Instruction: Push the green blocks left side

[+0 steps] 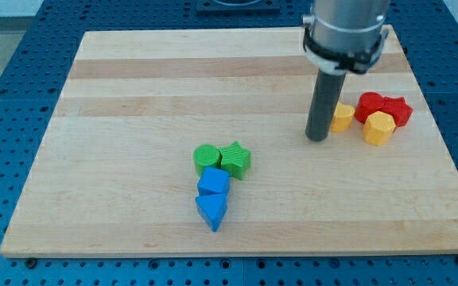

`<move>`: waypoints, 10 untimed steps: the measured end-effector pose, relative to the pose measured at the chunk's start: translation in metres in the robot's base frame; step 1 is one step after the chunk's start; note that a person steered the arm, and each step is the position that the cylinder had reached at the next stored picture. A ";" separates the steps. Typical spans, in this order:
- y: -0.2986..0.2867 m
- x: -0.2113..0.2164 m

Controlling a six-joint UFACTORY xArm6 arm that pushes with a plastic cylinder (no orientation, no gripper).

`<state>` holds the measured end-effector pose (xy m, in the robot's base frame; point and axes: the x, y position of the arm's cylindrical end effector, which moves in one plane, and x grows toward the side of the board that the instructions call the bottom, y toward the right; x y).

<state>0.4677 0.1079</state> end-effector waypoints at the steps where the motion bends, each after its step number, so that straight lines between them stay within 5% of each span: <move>1: -0.023 0.038; 3: -0.064 0.063; 7: -0.196 -0.002; 10: -0.249 0.002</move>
<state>0.4700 -0.1415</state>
